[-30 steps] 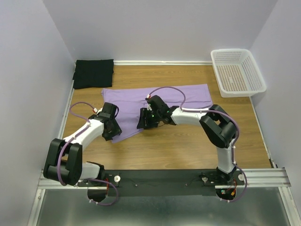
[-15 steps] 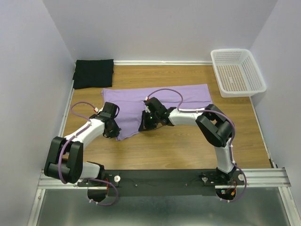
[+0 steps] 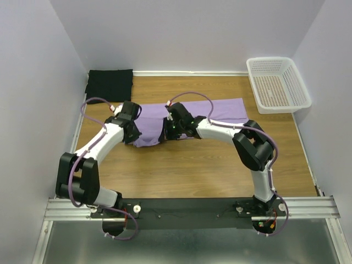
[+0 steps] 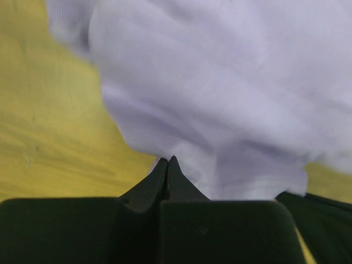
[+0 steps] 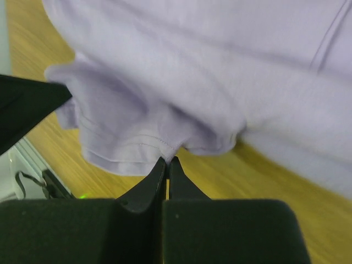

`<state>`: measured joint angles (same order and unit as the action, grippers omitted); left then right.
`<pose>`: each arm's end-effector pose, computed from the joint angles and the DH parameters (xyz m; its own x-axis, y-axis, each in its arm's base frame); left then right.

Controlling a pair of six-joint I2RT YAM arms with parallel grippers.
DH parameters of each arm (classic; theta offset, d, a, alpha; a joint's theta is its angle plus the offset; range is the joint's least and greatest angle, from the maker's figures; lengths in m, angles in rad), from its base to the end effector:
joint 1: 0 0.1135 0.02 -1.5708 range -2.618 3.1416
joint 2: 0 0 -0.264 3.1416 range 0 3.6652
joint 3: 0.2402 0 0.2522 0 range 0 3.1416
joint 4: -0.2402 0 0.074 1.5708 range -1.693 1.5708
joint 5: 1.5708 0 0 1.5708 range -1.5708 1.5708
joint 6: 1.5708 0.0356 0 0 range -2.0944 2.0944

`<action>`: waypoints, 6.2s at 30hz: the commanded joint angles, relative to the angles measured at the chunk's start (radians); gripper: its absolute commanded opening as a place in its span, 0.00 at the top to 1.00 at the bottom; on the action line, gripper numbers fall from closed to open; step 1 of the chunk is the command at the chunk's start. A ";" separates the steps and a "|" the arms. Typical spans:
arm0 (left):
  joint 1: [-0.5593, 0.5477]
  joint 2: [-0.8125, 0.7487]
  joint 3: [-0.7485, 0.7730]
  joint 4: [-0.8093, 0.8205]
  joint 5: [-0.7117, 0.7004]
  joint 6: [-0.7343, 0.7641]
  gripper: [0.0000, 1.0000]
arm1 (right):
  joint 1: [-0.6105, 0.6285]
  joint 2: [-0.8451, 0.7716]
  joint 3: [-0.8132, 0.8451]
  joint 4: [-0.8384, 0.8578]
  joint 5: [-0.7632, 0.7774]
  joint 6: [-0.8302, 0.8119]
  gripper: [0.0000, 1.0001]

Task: Fold and stack the t-shirts
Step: Fold the tshirt

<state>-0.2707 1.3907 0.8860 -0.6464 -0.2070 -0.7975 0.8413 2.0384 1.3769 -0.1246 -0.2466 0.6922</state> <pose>0.2530 -0.0626 0.2079 -0.7442 -0.5203 -0.4189 -0.5033 0.8491 -0.1605 0.2907 0.3382 0.1692 -0.8979 -0.0757 -0.4337 -0.3441 0.7353 0.5840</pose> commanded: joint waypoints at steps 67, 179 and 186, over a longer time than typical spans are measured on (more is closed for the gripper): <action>0.045 0.544 0.619 0.366 -0.143 0.360 0.35 | -0.183 0.212 0.334 -0.046 0.240 -0.186 0.57; 0.234 -0.222 -0.142 0.294 0.069 0.176 0.34 | -0.867 -0.607 -0.740 -0.182 0.159 -0.157 0.67; 0.205 -0.124 -0.124 0.309 0.054 0.201 0.33 | -0.867 -0.713 -0.779 -0.263 0.164 -0.171 0.66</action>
<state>-0.0616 1.2396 0.7254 -0.3592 -0.1051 -0.6258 -0.0277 1.3762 0.6235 -0.2771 -0.1238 0.5495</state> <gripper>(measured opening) 0.666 0.334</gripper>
